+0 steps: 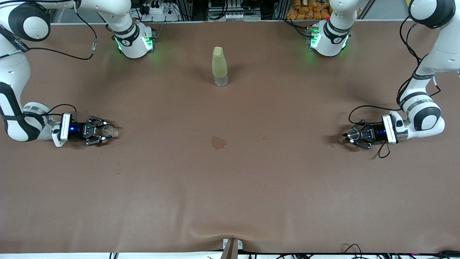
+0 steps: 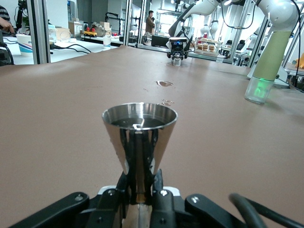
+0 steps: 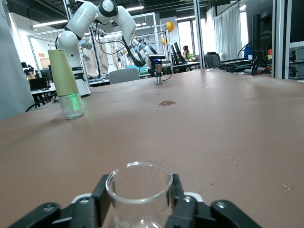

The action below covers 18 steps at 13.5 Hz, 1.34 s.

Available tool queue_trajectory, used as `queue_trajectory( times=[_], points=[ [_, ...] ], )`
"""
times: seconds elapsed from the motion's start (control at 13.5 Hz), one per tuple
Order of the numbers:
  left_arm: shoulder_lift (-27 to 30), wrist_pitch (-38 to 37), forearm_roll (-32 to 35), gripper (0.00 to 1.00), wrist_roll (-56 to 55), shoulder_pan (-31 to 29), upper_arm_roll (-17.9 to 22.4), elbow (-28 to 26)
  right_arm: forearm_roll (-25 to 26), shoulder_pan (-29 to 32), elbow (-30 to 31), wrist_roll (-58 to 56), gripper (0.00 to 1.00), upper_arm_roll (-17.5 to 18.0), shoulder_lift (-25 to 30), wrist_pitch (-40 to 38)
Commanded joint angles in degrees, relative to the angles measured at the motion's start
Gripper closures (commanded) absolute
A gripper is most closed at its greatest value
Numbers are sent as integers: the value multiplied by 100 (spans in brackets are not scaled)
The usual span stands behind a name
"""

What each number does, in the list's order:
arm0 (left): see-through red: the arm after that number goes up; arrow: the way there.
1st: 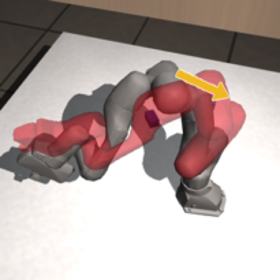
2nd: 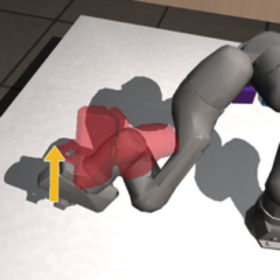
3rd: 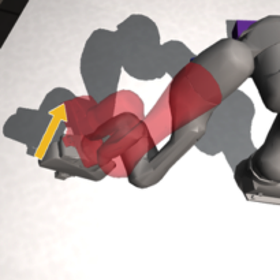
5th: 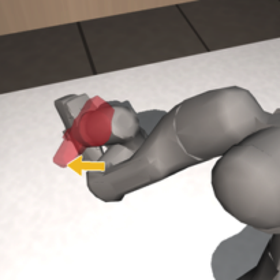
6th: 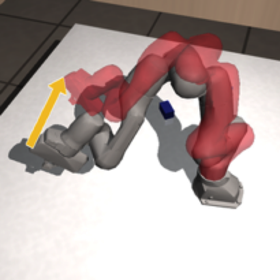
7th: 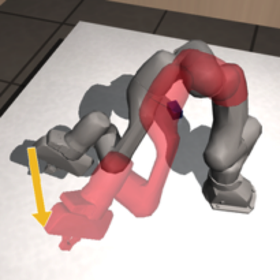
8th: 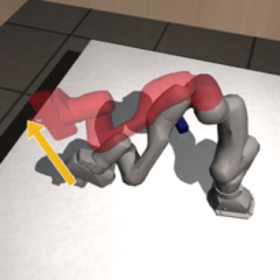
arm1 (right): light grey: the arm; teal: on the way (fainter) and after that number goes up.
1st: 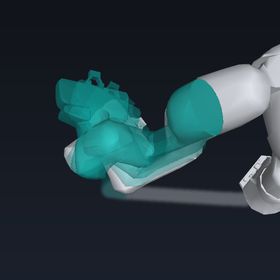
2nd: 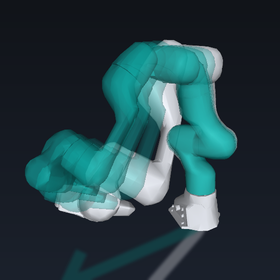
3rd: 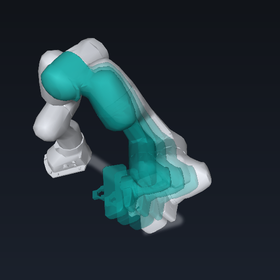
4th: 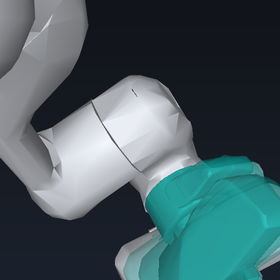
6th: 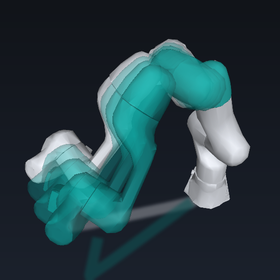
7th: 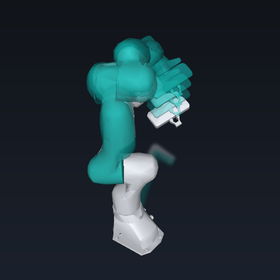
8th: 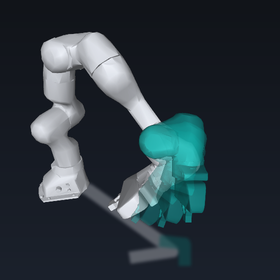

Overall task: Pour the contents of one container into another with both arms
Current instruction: 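Set the beaker down with the right gripper while the left gripper sets the jigger down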

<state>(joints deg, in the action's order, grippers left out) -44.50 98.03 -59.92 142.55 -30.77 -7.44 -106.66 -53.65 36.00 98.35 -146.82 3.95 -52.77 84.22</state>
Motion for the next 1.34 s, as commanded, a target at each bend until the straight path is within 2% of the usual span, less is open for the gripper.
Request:
queue_trajectory(
  times=[0.0,0.22,0.37,0.52,0.74,0.89,1.04,1.26],
  points=[
    [20,-47,86,88,72,-69,-47,-13,118,4,-132,311,0,18,-23,-116],
    [29,-47,77,58,54,-51,-55,-13,127,30,-263,1057,0,10,109,-458],
    [38,-47,86,43,45,-43,-55,-4,127,13,-430,1557,0,18,127,-722],
    [38,-47,86,37,45,-34,-55,5,127,-40,-649,2233,0,18,275,-950],
    [73,-91,86,0,-7,-34,-47,22,153,-154,-1466,3716,0,45,425,-1310],
    [116,-109,243,0,-42,-51,-38,92,136,-320,-1512,4729,0,45,749,-1496],
    [230,-109,725,0,-461,-69,-29,503,92,-549,-1530,5528,0,18,1258,-1462],
    [433,-415,1481,0,-1481,-113,-29,1110,171,-883,-1477,6943,0,18,2146,-927]
  ],
)
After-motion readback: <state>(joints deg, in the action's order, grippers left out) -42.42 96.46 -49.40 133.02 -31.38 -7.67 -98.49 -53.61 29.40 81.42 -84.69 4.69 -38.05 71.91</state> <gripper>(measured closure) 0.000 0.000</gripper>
